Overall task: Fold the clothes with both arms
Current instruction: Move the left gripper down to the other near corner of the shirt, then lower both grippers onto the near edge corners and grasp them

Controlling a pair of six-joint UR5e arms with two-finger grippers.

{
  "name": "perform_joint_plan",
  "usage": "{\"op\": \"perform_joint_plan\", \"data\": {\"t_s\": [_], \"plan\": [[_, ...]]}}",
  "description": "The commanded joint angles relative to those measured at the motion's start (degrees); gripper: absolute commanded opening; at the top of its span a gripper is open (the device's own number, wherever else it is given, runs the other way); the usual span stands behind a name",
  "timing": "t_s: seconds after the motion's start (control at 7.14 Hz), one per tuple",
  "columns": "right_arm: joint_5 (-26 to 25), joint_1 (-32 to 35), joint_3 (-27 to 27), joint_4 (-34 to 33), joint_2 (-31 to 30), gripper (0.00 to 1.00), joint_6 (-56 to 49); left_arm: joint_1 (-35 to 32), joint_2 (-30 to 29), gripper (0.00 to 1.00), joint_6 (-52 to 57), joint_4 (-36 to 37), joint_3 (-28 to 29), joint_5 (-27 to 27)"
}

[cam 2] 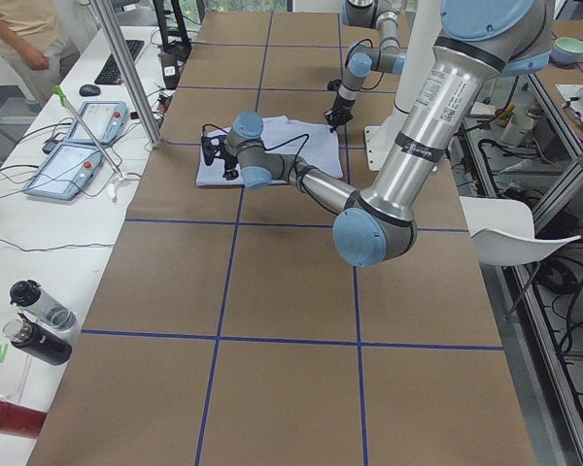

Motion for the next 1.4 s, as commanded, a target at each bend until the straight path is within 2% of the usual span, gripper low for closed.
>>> {"op": "perform_joint_plan", "data": {"t_s": [0.0, 0.14, 0.28, 0.42, 0.56, 0.7, 0.84, 1.12, 1.26], "plan": [[0.2, 0.4, 3.0, -0.7, -0.5, 0.00, 0.0, 3.7, 3.0, 0.73, -6.7, -0.2, -4.7, 0.6], [0.2, 0.2, 3.1, -1.5, -0.4, 0.00, 0.0, 7.7, 8.5, 0.73, -11.6, -0.1, -12.8, 0.8], [0.2, 0.2, 3.2, -1.5, -0.4, 0.00, 0.0, 13.6, 12.3, 0.73, -19.5, -0.1, -19.0, 3.6], [0.3, 0.1, 3.2, -1.5, -0.5, 0.00, -0.1, 21.4, 14.9, 0.73, -25.7, 0.0, -21.6, 10.4], [0.3, 0.0, 3.2, -1.5, -0.6, 0.00, -0.1, 28.7, 16.3, 0.72, -30.7, 0.0, -22.2, 16.9], [0.3, -0.1, 3.3, -1.5, -0.5, 0.00, -0.1, 32.1, 19.5, 0.72, -32.9, 0.0, -24.3, 19.3], [0.3, -0.1, 3.3, -1.5, -0.5, 0.00, -0.1, 34.1, 21.5, 0.71, -36.8, 0.1, -27.0, 19.5], [0.4, -0.1, 3.3, -1.5, -0.4, 0.00, -0.1, 38.3, 21.5, 0.68, -41.2, 0.2, -26.3, 23.6], [0.4, 0.1, 3.8, -1.5, -0.5, 0.00, -0.1, 38.7, 21.3, 0.67, -41.6, 0.2, -25.8, 23.8]]}}
